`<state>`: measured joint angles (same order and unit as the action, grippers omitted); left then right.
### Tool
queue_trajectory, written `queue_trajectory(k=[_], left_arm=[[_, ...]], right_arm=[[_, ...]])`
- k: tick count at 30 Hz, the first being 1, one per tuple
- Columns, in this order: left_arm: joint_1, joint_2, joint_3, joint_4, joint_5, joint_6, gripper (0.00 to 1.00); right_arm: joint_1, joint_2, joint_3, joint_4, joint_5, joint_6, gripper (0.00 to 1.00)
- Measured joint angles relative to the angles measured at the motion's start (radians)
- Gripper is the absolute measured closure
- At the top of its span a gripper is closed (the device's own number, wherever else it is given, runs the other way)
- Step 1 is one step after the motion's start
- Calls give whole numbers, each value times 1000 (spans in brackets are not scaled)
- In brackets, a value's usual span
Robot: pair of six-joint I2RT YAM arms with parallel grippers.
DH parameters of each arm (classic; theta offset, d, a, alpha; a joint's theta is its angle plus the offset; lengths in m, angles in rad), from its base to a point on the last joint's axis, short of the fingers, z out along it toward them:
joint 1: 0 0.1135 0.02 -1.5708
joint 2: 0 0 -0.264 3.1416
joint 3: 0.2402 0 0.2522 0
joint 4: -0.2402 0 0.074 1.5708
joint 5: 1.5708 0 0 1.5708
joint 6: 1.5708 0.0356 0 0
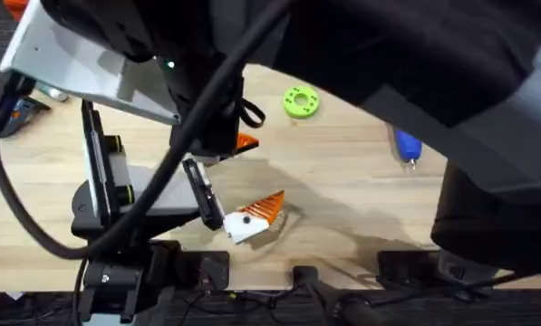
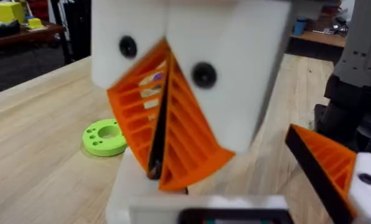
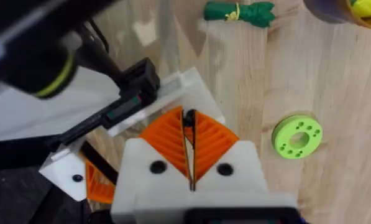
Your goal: Pick up the gripper from the table and insert it into the empty holder that is missing its gripper. Then pick up a screw, insert it into the mounting hole, and use the screwdriver to tighten it. Finally, clean up the table by picking up the vegetable and placing it into the bucket.
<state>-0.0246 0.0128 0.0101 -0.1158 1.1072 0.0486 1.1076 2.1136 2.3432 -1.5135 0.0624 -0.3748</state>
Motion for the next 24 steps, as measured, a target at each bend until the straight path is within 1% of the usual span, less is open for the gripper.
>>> queue_trajectory(k=[7, 11, 16, 19, 24], left_arm=[[0, 0, 0, 0, 1, 0, 15], [0, 0, 0, 0, 4, 0, 15], [0, 0, 0, 0, 4, 0, 15], [0, 0, 0, 0, 4, 0, 16], [0, 0, 0, 0, 4, 1, 16]], right_arm=[[0, 0, 0, 2, 0, 0, 904], [-3, 0, 0, 1, 3, 0, 796], [-5, 0, 2, 0, 4, 0, 713], [-5, 0, 2, -2, 5, 0, 680], [-6, 0, 5, -8, 4, 0, 574]])
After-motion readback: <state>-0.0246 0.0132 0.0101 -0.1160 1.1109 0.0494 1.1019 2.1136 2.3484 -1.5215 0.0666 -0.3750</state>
